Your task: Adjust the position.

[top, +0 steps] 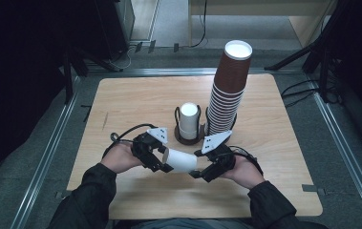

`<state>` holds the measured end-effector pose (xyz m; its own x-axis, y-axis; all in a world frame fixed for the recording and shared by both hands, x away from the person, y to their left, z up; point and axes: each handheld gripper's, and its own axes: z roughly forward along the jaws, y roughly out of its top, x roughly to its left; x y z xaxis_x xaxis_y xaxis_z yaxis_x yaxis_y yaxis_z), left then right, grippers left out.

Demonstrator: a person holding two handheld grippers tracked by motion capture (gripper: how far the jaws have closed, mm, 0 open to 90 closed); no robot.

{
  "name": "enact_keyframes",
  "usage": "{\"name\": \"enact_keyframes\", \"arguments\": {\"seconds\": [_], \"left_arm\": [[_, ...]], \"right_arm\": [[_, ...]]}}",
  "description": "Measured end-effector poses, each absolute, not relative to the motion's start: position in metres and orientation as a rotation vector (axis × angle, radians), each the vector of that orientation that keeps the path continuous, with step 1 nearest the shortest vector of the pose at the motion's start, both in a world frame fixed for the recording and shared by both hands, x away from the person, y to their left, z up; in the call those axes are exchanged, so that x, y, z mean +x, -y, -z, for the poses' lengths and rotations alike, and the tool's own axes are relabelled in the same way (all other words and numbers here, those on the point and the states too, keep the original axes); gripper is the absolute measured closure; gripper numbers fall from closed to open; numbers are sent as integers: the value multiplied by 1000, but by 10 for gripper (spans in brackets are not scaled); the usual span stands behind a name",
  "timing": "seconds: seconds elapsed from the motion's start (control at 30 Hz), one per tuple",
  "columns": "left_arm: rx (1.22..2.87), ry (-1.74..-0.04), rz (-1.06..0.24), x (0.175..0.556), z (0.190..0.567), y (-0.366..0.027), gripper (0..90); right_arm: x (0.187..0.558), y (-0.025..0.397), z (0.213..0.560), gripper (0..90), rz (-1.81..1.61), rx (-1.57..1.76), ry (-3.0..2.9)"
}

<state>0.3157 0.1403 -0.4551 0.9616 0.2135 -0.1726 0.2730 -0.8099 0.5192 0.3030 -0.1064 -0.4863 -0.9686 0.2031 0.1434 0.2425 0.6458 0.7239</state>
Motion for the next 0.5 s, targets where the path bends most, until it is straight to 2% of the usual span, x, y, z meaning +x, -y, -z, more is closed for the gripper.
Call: {"name": "enact_keyframes", "arguments": {"seconds": [0.2,0.5], "left_arm": [[2617,-328,125,319,461,-129,328],[2648,-288,181,316,465,-114,324]], "right_arm": [[301,104,491,235,1207,-367,2839],[297,95,499,240,1146,-321,2889]]}}
